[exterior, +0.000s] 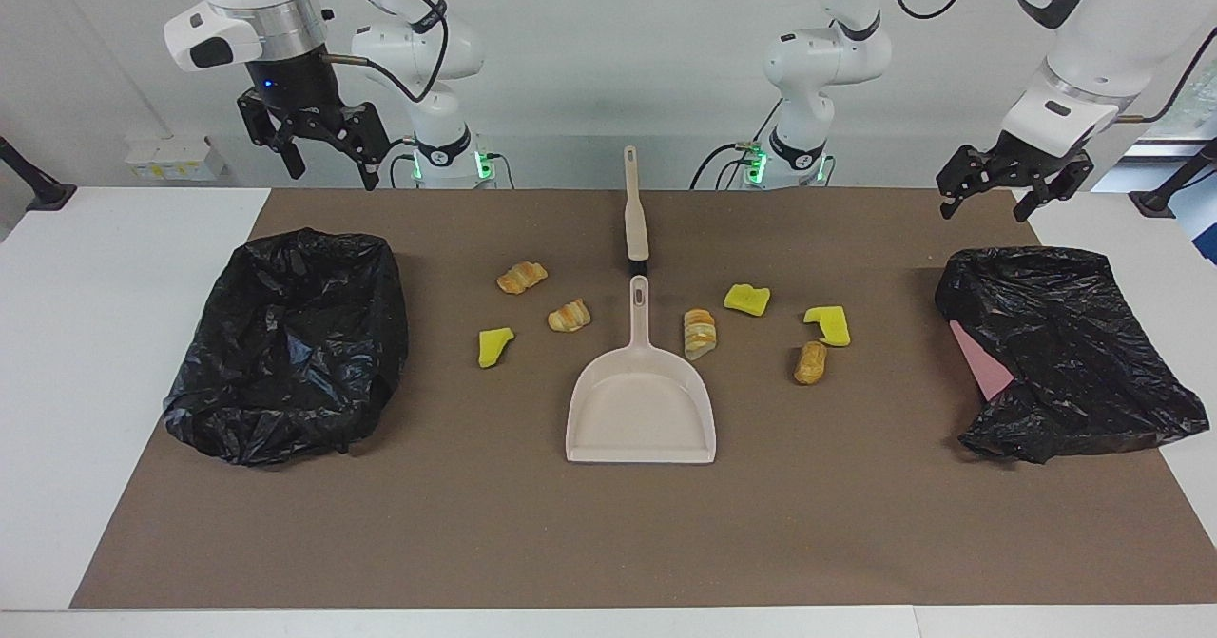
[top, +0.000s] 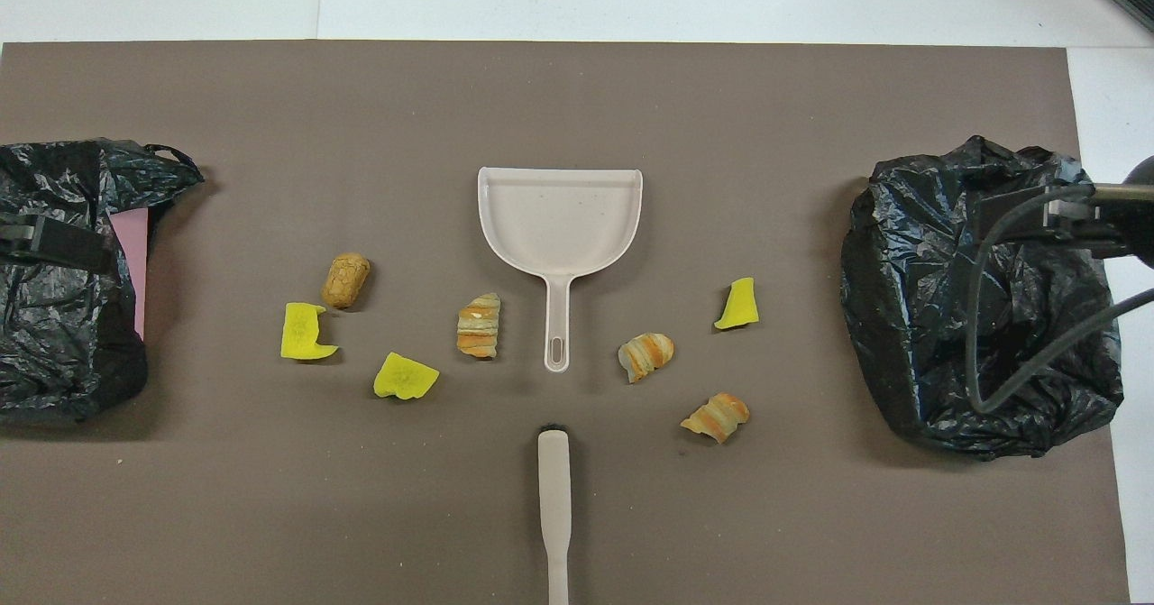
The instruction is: Sweep and dump trash in bin
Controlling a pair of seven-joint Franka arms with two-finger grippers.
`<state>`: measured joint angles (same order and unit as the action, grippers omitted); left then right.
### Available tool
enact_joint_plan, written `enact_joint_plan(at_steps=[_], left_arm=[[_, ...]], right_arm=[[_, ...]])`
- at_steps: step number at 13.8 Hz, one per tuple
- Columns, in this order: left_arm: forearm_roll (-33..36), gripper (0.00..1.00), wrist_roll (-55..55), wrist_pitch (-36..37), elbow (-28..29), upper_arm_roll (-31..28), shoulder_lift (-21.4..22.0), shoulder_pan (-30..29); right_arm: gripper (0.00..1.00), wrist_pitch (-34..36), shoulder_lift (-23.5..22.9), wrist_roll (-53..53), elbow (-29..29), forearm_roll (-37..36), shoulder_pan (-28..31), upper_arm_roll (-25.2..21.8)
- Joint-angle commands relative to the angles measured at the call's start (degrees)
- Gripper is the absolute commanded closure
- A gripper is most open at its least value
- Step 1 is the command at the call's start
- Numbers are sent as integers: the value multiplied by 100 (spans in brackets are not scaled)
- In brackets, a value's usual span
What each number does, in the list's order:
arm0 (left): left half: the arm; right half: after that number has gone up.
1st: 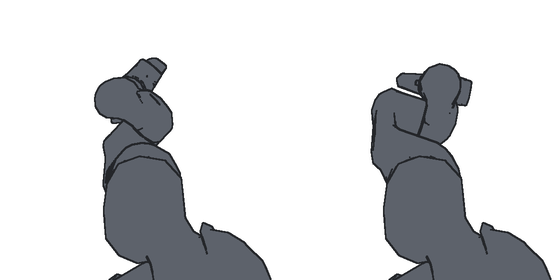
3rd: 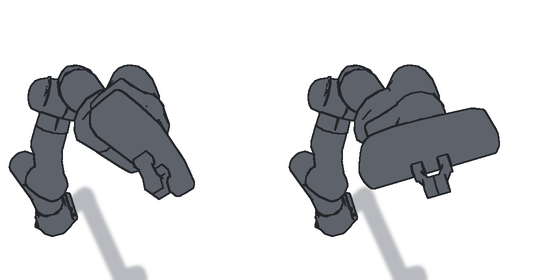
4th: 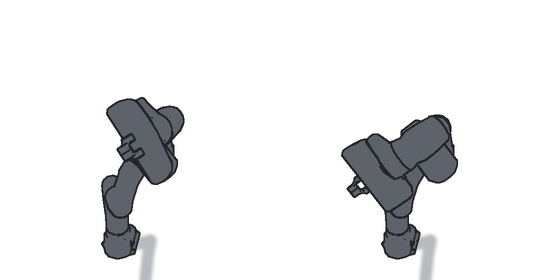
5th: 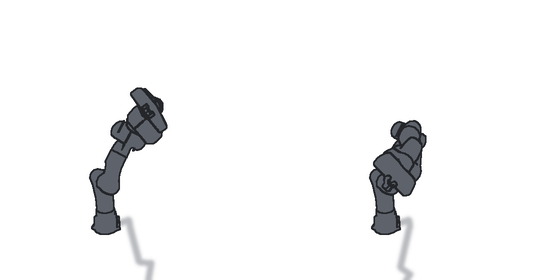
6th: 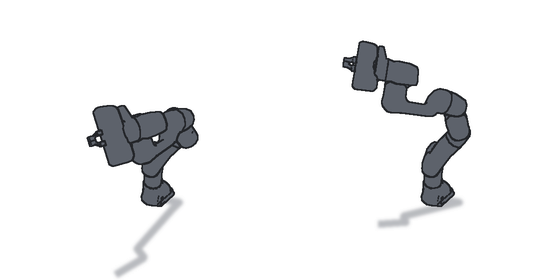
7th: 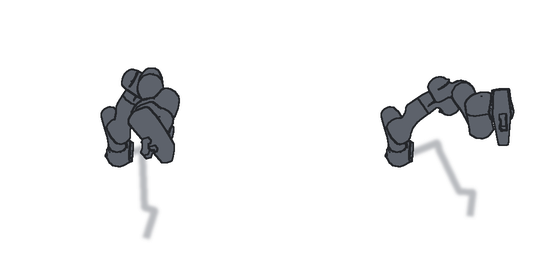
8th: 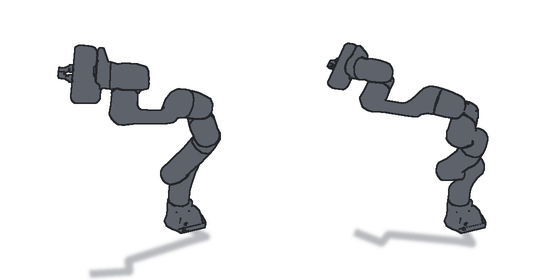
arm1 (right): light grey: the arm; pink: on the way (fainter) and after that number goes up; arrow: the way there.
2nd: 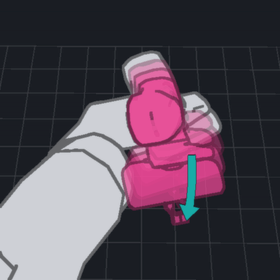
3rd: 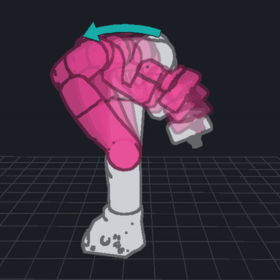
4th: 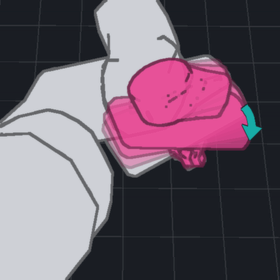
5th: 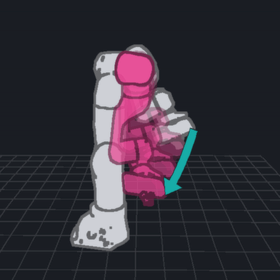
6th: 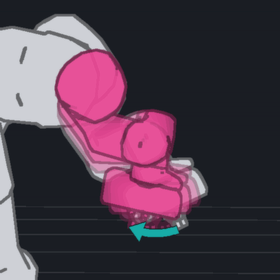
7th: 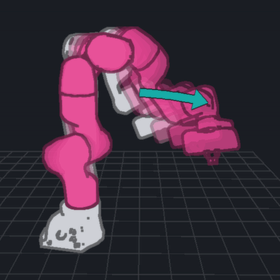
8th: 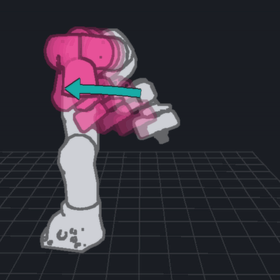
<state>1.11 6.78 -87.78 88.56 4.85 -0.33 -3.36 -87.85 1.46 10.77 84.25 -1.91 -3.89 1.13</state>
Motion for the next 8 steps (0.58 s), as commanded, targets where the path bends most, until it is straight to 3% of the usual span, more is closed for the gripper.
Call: enact_joint_plan(at_steps=[1, 8], left_arm=[[-49, 0, 104, 138, -50, -1, -20, -60], [-276, 0, 113, 77, 64, -10, -11, -60]], right_arm=[[0, 137, 12, -521, -32, 164, 55, 10], [0, 137, -76, -488, -40, 191, 38, 19]])
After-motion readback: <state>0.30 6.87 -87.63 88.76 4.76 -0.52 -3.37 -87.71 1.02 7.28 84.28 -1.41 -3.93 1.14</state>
